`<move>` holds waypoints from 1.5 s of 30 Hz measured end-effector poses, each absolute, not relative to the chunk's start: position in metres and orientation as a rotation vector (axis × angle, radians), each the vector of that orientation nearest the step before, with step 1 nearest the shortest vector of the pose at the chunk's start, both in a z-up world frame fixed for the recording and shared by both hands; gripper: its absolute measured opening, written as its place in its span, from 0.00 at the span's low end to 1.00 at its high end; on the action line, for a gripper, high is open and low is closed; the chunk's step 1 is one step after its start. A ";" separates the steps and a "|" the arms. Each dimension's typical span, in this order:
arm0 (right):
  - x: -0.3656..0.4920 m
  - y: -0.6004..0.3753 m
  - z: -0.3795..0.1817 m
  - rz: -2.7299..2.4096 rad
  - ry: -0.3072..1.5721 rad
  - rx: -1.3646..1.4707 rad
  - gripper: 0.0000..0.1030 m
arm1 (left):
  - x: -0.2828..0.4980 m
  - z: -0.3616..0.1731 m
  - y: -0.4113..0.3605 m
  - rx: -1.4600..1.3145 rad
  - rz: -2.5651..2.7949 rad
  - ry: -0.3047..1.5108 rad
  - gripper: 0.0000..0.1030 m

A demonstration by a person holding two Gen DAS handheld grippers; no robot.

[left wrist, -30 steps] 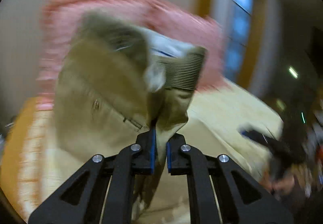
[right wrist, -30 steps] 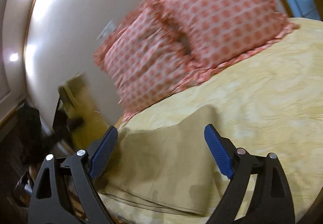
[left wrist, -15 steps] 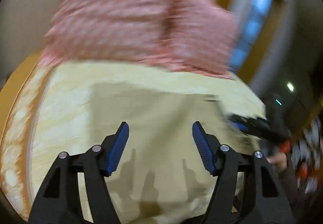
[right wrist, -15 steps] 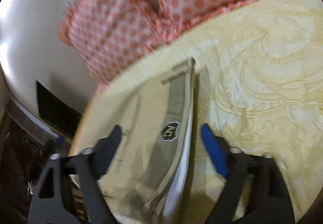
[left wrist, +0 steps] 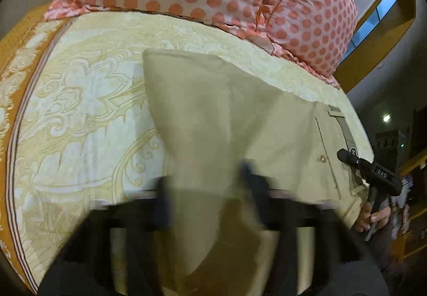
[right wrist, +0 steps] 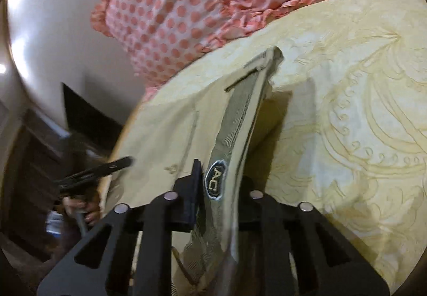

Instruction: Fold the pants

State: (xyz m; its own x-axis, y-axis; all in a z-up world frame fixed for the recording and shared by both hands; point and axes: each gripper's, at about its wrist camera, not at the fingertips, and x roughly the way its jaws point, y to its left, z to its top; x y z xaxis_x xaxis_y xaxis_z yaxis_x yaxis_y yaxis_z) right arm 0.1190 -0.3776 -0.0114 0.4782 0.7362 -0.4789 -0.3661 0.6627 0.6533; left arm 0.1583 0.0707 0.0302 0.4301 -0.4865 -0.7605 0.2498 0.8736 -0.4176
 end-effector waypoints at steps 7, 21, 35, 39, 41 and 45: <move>0.166 -0.371 0.035 0.701 0.721 0.464 0.14 | 0.200 0.072 0.050 -0.190 -0.447 0.871 0.07; 0.166 -0.378 0.053 0.453 0.600 0.322 0.61 | 0.197 0.105 0.040 -0.195 -0.335 0.766 0.41; 0.098 -0.323 0.026 0.289 0.691 0.125 0.99 | 0.128 0.090 -0.004 -0.020 -0.205 0.802 0.98; 0.065 -0.302 -0.004 0.242 0.676 0.037 0.99 | 0.081 0.079 -0.001 0.022 -0.107 0.790 0.98; 0.059 -0.295 -0.014 0.228 0.672 0.021 0.99 | 0.069 0.068 0.000 0.005 -0.097 0.818 0.98; 0.048 -0.285 -0.026 0.171 0.674 -0.029 0.99 | 0.054 0.054 0.001 0.013 -0.076 0.840 0.98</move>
